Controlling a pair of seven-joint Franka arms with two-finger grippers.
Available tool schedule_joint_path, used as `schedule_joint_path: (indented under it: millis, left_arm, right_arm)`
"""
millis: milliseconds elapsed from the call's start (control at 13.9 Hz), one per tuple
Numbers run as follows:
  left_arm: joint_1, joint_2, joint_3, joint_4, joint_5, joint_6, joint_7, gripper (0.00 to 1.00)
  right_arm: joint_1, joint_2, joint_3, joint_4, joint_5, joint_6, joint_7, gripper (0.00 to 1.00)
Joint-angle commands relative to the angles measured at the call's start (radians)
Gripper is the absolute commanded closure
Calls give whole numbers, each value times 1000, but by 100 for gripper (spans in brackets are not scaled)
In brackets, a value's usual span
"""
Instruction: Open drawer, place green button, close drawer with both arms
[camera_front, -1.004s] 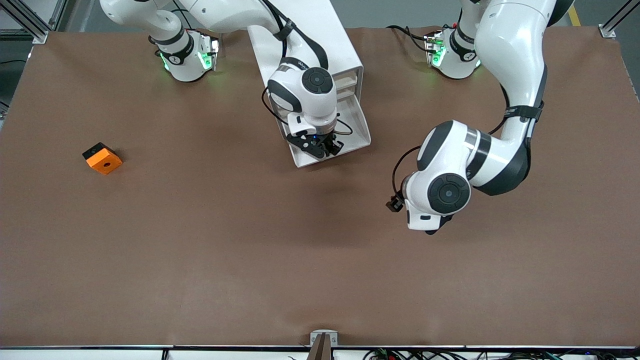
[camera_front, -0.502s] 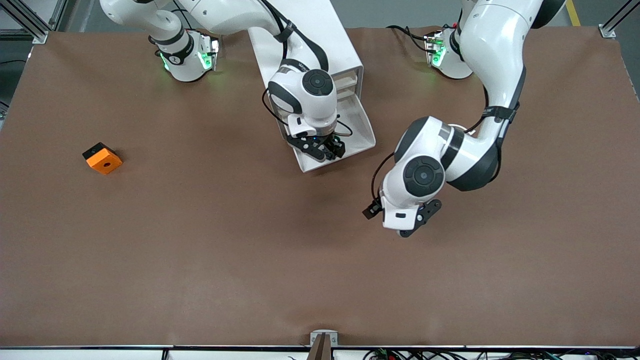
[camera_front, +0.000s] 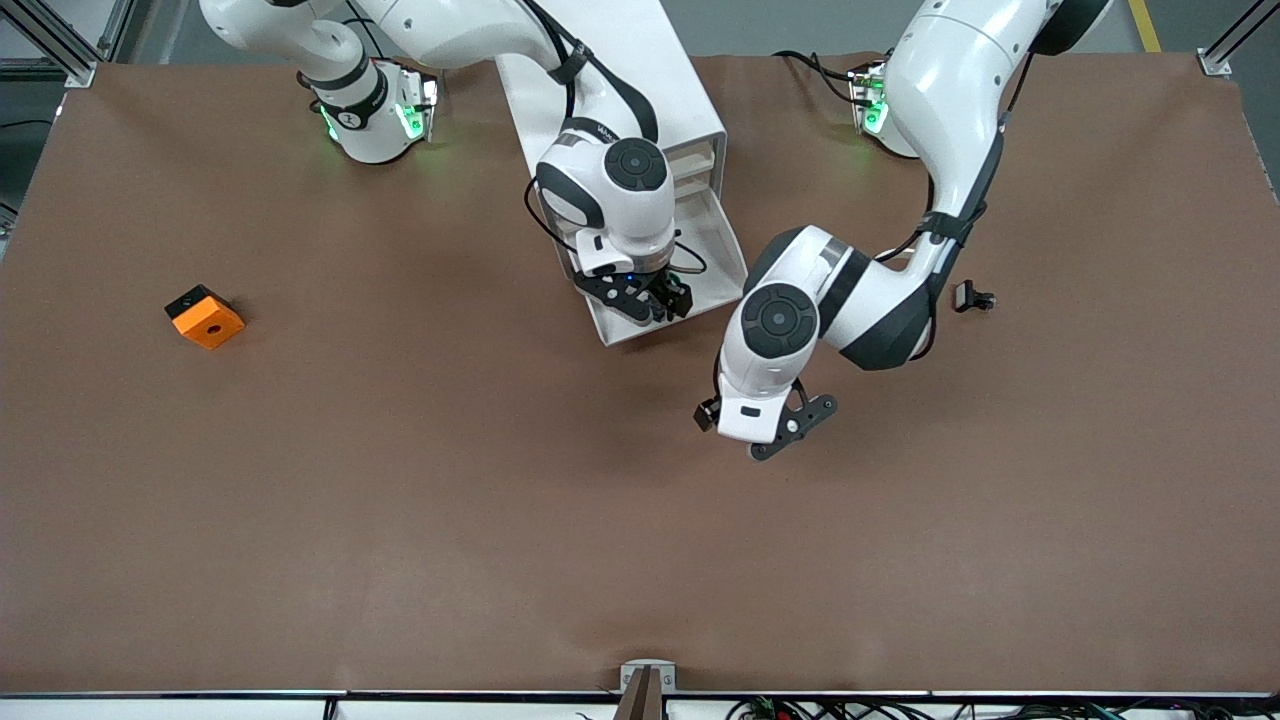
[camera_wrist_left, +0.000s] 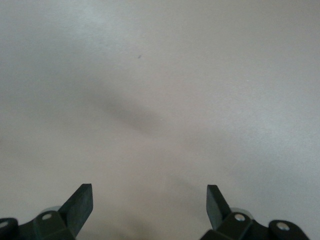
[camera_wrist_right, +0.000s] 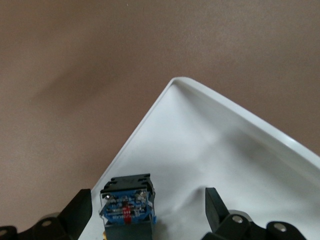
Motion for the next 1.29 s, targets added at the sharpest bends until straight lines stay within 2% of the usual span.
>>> schedule_joint_path:
  millis: [0, 358, 932, 1219]
  left_arm:
    - [-1, -13, -6, -61, 63, 82, 8, 0]
    - [-22, 10, -8, -84, 85, 190, 30, 0]
    - [-25, 15, -71, -115, 67, 191, 10, 0]
    - [-34, 24, -97, -132, 67, 191, -1, 0]
  right_arm:
    - [-37, -3, 4, 59, -20, -97, -54, 0]
    - [-122, -41, 7, 183, 15, -328, -233, 0]
    - [-387, -231, 6, 186, 101, -610, -739, 0]
    - [-527, -325, 4, 186, 101, -722, -963, 0]
